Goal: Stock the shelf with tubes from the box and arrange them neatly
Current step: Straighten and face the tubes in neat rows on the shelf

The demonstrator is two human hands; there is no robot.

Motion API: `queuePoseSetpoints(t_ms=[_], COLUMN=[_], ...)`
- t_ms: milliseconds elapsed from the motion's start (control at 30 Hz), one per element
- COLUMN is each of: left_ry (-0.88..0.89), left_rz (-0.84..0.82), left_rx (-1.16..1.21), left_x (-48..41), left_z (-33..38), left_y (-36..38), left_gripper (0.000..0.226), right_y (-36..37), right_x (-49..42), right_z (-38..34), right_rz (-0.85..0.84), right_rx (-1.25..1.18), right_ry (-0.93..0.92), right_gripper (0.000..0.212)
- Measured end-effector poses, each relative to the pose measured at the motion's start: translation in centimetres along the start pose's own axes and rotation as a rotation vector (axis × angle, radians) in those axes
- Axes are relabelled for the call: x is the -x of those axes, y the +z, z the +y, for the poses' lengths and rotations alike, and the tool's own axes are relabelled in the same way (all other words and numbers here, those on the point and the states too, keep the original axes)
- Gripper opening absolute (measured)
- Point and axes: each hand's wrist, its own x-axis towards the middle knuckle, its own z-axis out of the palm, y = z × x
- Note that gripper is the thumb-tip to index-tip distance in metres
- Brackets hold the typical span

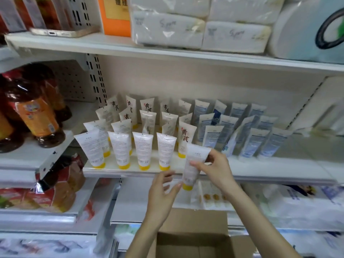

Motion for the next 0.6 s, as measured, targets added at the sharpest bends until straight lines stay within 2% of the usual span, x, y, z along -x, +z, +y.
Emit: queuePoseSetpoints(t_ms=[67,133,267,467,600], left_ry=[0.14,0.2,0.154,0.074,0.097], left_rz=[0.093,0.126,0.0,-0.113,-0.101], left_rx=[-0.215,-0.376,-0.571,-0.714,-0.73], left_x=[-0.5,-1.0,-1.9,-1.6,-2.0], left_z=[-0.7,-1.3,-2.7,-4.4,-4.9], left_y=[-0.8,-1.7,-2.5,-2.5,-2.4], left_gripper=[0.038,0.044,0.068,0.114,0.116], right_y=[0.1,0.6,2.2,3.0,2.8], right_x=[-1.2,-2.2,-3.1,-4.1,-4.6], right_z=[0.1,0.4,1.1,1.4,1.5], right_rz=[0.117,0.17,0.212,0.15,0.111], right_rx=[0.016,0.059,0.077,0.155,0.168], right_ry=[0.01,0.016,0.026,0.003,0.031], right_gripper=[0.025,0.029,0.032,0.031,0.037])
